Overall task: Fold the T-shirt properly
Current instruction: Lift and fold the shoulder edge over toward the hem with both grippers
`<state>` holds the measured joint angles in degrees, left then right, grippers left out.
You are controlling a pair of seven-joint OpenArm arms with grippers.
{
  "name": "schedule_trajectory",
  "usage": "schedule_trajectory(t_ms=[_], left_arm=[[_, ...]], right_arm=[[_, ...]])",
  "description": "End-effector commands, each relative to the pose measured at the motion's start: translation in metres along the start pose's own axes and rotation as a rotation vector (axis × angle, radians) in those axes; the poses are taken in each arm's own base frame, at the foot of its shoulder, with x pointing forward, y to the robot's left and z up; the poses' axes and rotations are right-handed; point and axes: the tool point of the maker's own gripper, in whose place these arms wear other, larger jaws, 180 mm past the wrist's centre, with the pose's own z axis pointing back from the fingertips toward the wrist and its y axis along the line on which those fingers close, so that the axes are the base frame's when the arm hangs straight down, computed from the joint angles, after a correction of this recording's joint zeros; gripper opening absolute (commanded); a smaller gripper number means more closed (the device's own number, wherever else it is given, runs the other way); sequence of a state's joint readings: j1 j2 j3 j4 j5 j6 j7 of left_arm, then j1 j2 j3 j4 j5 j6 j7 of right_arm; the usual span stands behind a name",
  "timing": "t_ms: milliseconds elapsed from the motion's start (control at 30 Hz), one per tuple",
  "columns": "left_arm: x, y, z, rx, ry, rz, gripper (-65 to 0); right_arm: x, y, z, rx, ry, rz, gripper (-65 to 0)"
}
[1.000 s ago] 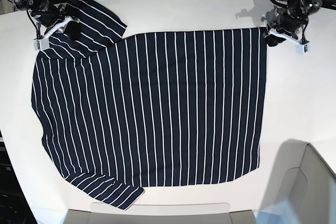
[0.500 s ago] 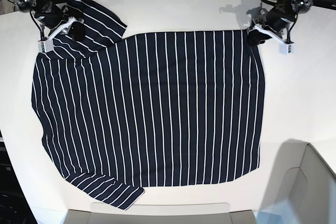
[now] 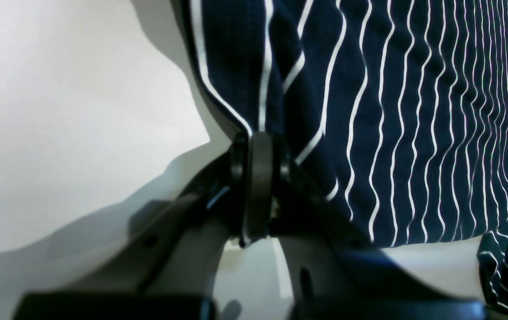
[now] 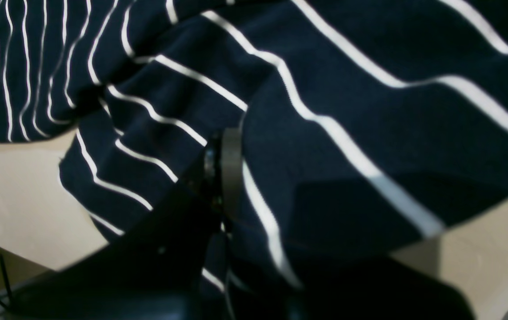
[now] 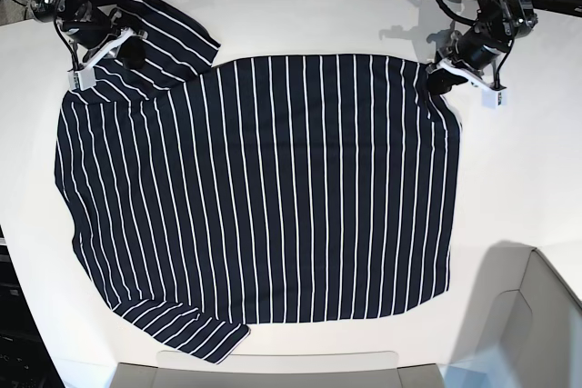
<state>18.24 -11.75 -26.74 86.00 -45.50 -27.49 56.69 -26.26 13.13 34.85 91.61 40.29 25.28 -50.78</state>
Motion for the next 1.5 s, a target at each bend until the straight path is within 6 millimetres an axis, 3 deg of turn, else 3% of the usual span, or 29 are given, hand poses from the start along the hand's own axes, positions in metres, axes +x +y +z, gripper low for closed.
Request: schedule_trajectory(t_ms=[0, 267, 467, 700, 933, 1100, 1300, 1467], left_arm=[[-0.011, 0.019, 0.010, 0.068, 0.046, -0.004, -65.0], [0.001, 0.038, 0.061, 0.172, -0.033, -0.050, -65.0], [0.002, 0.042, 0.083, 0.215, -0.050, -0.078, -65.0], [0.031, 0.034, 0.109, 0.252, -0.143, -0.146, -65.0], [0.059, 0.020, 0.098, 0.217, -0.193, -0.158, -65.0], [0.080, 0.008, 0.090, 0.189, -0.220, -0.161, -65.0], [0.111, 0.009, 0.084, 0.227, -0.289, -0.084, -65.0], [0.121, 0.020, 0.071, 0.262, -0.283, -0.064, -65.0]], right_arm=[[-0.002, -0.005, 0.008, -0.024, 0.017, 0.021, -65.0], [0.009, 0.000, 0.041, -0.074, -0.034, 0.091, -65.0], [0.013, -0.006, 0.068, -0.132, -0.060, 0.124, -65.0], [0.033, -0.003, 0.084, -0.164, -0.110, 0.179, -65.0], [0.062, 0.001, 0.079, -0.157, -0.179, 0.210, -65.0], [0.088, -0.007, 0.071, -0.223, -0.150, 0.321, -65.0], [0.120, 0.003, 0.046, -0.291, -0.142, 0.471, -65.0], [0.132, 0.005, 0.017, -0.312, -0.094, 0.539, -65.0]])
